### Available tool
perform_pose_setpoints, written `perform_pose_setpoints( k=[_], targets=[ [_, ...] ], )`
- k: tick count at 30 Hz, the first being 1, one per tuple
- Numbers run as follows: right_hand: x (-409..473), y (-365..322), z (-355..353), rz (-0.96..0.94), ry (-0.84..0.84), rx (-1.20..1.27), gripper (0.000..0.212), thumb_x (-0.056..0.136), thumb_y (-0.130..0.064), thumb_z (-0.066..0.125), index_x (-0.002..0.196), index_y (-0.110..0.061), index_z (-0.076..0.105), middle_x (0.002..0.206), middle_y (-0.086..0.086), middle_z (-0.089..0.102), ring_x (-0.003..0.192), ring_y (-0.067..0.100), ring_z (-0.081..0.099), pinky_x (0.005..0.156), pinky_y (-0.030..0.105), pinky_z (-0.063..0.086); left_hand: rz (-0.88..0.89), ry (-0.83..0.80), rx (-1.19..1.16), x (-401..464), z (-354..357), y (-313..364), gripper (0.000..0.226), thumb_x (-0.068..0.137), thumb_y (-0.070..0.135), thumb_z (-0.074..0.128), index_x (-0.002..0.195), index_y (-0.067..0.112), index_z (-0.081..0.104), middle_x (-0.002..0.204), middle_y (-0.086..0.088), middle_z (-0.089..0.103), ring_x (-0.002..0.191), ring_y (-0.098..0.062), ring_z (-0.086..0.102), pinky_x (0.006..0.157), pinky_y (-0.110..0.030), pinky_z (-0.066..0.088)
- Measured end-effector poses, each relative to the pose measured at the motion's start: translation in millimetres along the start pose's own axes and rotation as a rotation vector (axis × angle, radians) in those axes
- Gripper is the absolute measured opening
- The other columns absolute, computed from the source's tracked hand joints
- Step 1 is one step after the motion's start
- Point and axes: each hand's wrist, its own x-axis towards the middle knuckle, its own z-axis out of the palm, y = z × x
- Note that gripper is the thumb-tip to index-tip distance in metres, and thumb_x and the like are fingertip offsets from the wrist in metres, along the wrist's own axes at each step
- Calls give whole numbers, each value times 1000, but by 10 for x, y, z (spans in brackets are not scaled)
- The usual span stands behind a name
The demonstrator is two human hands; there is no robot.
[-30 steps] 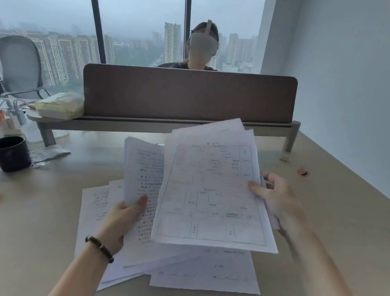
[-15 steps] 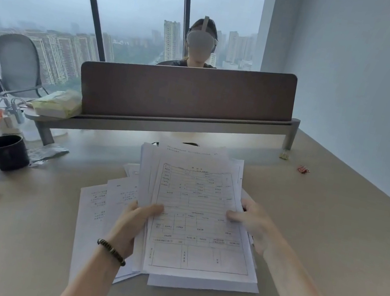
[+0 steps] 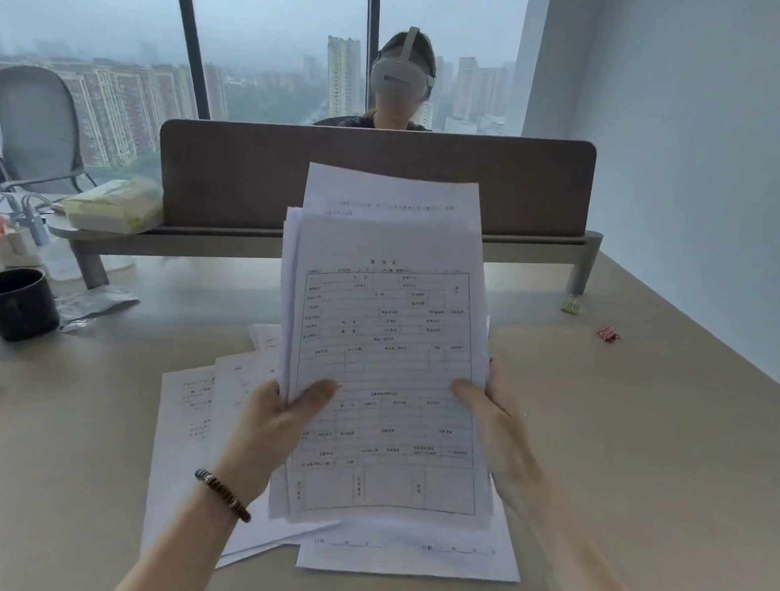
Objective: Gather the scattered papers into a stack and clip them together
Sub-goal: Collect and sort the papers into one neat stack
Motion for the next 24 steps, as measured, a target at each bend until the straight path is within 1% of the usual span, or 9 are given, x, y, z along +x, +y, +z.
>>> perform_pose_setpoints(
  k=[1,3,7,11,16,18,21,23,24],
  targets=[
    [7,-19,-2,-27,15,-19,23,102,-10,52,123,-15,58,114,-4,74,105,16,71,93,41,58,29,3,3,4,-13,13,13,91,16,66,96,27,72,89,12,79,92,-13,74,75,-30,61],
    [15,-51,-1,-84,35,-55,19,101,-9,55,118,-14,61,111,-6,76,102,14,73,88,36,59,74,9,14,11,-39,38,15,92,17,65,97,30,72,92,13,78,93,-13,74,75,-32,61],
    [5,-73,39,-150,59,-78,22,102,-8,55,110,-26,63,110,-14,76,104,7,72,84,27,57,133,48,-33,14,-55,59,16,91,19,65,100,29,73,100,8,78,100,-18,72,82,-40,58],
    [-39,9,86,-162,60,-38,20,102,-16,57,120,-26,60,122,-8,72,114,13,68,96,40,56,55,31,-153,-47,-15,16,18,88,18,67,104,23,73,104,2,78,101,-20,72,87,-43,57],
    [-133,204,132,-132,28,-88,31,101,-28,59,129,-40,53,128,-20,66,123,3,60,107,42,48,58,-5,-124,-90,-22,-31,27,82,25,68,109,24,72,108,4,77,105,-19,71,88,-38,58],
    [-154,232,133,-123,4,-82,32,101,-31,58,130,-42,51,129,-21,65,124,2,58,109,42,47,67,-17,-112,-93,-30,-30,29,82,26,68,111,24,71,108,5,77,105,-16,71,87,-35,59],
    [-136,104,121,-145,-12,-54,30,100,-34,60,128,-32,50,127,-15,67,121,8,62,107,48,49,74,-18,-108,-83,-36,-35,29,81,26,70,110,21,72,109,1,77,105,-18,71,88,-38,58],
    [-81,-104,125,-206,5,-59,42,95,-40,62,132,-28,45,126,-7,68,119,16,65,102,53,52,72,-23,-116,-78,-38,-40,29,81,27,72,110,21,73,109,0,77,105,-19,71,86,-36,59],
    [-51,-236,130,-251,14,-75,51,93,-41,63,137,-29,40,126,-3,68,119,19,65,99,54,53,73,-29,-121,-77,-42,-45,28,82,27,73,110,21,73,109,0,77,105,-19,71,84,-33,60]
  ],
)
